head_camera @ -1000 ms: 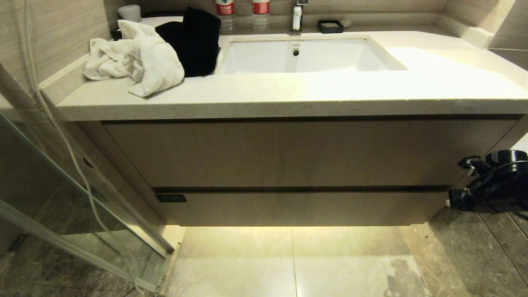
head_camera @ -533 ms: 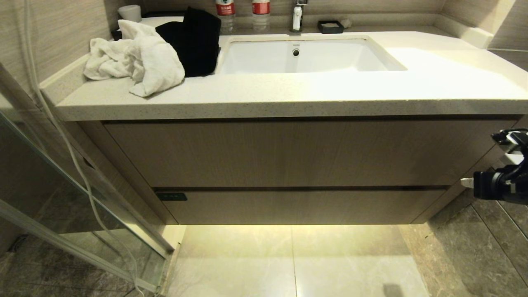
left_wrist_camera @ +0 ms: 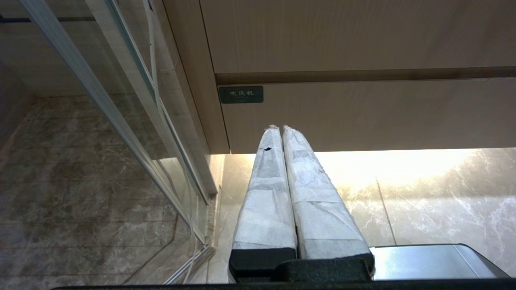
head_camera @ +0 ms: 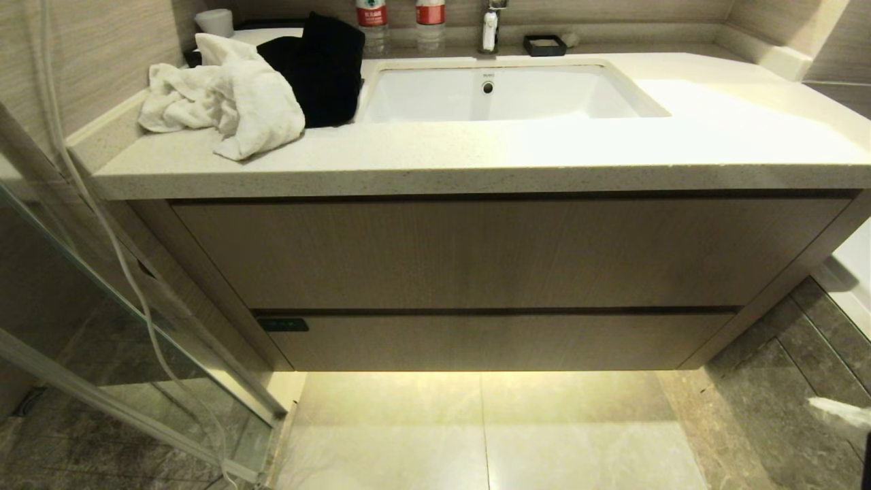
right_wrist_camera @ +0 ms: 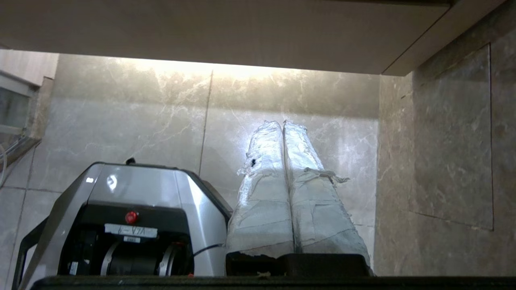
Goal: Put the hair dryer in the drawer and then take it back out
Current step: Pull open the drawer
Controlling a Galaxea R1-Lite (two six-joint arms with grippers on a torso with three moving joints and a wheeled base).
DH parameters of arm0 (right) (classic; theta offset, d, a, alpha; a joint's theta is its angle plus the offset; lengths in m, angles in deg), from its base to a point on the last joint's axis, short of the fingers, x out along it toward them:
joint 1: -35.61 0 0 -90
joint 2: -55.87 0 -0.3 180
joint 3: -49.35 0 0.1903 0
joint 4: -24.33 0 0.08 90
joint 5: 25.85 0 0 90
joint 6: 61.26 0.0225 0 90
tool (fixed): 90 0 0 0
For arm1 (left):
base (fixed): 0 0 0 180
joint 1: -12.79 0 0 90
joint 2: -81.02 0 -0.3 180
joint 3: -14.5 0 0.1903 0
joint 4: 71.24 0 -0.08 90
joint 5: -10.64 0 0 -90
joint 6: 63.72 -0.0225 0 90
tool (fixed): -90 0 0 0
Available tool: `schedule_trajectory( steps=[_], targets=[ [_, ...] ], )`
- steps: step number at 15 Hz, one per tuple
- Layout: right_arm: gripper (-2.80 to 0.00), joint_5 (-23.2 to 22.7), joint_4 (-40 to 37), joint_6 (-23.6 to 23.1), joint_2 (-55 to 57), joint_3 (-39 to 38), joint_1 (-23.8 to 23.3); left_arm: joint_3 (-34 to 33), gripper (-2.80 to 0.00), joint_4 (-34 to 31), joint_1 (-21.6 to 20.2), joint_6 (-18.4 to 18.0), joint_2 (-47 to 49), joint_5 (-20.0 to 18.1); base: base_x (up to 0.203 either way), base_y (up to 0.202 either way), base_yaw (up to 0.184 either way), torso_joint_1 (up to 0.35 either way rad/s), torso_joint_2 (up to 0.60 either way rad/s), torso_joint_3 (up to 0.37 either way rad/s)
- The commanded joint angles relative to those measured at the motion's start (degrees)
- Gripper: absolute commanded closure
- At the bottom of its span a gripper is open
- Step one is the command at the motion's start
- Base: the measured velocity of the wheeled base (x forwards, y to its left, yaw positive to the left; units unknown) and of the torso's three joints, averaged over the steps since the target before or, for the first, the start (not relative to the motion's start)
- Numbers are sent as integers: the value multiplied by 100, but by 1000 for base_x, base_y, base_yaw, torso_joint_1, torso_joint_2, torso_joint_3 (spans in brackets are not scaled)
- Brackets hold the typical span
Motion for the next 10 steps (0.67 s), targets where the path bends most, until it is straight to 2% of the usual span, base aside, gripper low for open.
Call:
schedule_trajectory(
  steps=[1,5,10],
  targets=[
    [0,63,-317,15,-1442,-310,209,-8,0,0,0,1,-9,3,0,0,0,0,0,0],
    [0,239,-1205,53,-3138,-688,342,0,0,0,0,1,-3,3,0,0,0,0,0,0],
    [0,759,-1179,-5,-4279,-1197,376,0,0,0,0,1,-9,3,0,0,0,0,0,0]
  ],
)
